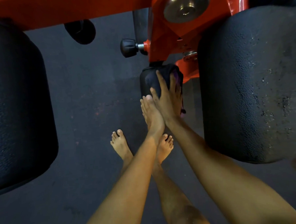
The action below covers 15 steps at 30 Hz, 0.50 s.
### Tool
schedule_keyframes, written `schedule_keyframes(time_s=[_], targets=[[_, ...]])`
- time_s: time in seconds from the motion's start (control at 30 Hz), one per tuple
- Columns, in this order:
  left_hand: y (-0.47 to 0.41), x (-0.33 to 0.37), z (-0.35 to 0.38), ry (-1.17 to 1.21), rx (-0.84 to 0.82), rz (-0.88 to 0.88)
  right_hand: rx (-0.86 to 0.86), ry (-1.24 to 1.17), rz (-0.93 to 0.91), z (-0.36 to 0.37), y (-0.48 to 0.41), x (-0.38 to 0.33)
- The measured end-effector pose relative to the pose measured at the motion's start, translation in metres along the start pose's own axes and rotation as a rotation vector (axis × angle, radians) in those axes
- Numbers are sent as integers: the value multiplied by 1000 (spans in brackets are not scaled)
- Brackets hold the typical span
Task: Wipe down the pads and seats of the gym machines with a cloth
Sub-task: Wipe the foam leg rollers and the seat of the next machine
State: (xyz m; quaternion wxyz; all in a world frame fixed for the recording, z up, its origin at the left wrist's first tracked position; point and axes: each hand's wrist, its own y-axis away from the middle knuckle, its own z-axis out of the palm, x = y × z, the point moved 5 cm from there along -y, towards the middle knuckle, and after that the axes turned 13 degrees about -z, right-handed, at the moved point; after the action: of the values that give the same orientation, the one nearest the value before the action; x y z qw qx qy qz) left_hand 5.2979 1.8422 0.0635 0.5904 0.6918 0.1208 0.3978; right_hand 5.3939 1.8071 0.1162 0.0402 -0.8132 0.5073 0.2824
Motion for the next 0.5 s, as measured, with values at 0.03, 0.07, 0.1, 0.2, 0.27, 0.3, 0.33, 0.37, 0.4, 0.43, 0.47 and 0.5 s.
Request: schedule_keyframes(time_s=[0.03,0.07,0.1,0.2,0.27,0.3,0.33,0.37,0.4,0.43,0.47,0.5], targets=[[4,1,0,5,-6,-15,-10,0,11,0,-4,-2],[18,11,1,8,-6,-28,-7,-5,5,-1,-1,-2],[26,20,-2,45,-6,-37,1,-11,-21,0,8,0],[25,47,-10,142,-16,-84,2,-21,-104,6,61,13],[8,54,-18,158,-33,-127,-60,-39,-118,13,99,22],[4,58,-22,157,-47,-161,-99,-59,-106,15,114,25],[1,57,-22,167,-68,-192,-127,-76,-99,15,123,27],[-3,53,-21,165,-104,-225,-133,-88,-102,13,125,28],[-1,51,-20,124,-122,-232,-117,-86,-112,11,120,27],[5,49,-16,154,-127,-218,-92,-73,-122,9,109,26],[10,44,-12,190,-138,-230,-60,-62,-123,8,92,23],[16,39,-8,185,-144,-228,-26,-56,-109,6,72,20]])
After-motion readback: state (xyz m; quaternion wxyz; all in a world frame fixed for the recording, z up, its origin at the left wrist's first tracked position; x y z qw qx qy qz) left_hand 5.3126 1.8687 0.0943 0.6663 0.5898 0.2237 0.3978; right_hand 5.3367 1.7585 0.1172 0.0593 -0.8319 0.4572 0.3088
